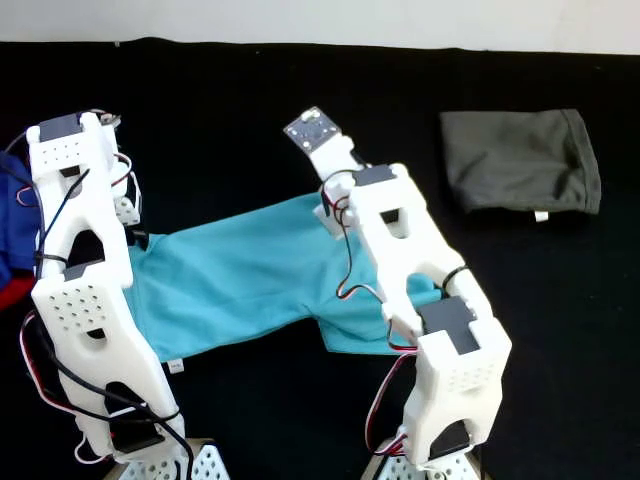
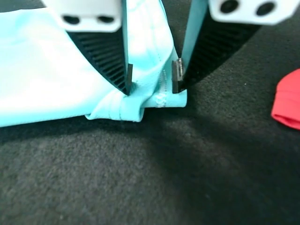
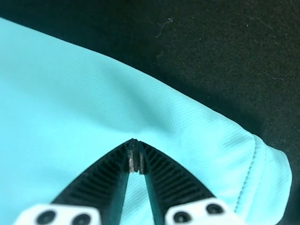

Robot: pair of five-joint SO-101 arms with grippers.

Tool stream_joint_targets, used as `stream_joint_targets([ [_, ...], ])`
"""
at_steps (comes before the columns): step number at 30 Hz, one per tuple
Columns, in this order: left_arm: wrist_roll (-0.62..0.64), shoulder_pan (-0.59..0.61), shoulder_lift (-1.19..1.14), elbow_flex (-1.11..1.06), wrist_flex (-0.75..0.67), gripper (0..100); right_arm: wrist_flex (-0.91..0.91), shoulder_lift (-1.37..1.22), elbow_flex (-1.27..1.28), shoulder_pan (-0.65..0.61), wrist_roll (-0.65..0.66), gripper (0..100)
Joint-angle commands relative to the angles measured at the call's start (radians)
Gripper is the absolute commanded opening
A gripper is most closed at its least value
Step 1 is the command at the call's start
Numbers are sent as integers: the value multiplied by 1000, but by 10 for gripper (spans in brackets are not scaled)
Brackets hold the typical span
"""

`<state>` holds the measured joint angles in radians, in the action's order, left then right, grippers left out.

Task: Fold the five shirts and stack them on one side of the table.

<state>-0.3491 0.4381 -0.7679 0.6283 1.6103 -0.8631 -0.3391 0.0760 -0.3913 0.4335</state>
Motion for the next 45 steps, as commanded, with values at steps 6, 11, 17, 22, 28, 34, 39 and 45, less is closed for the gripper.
stream_joint_targets([
  [6,3,-25,8,39,2,6,-10,10,-42,-7,-3,5],
  [11,3,-21,13,44,2,8,-12,10,-42,-7,-3,5],
  [17,8,-31,15,44,11,28,-12,10,-47,-8,-3,5],
  [22,6,-36,12,44,8,161,-12,10,-45,-8,-3,5],
  [28,5,-48,-1,39,11,168,-12,8,-48,-8,-3,5],
  [34,8,-73,-65,44,26,168,-10,7,-48,-10,-3,5],
  [39,9,-82,-68,45,31,145,-10,7,-48,-10,-3,5],
  [45,9,-58,-68,137,66,21,-10,7,-48,-8,-3,5],
])
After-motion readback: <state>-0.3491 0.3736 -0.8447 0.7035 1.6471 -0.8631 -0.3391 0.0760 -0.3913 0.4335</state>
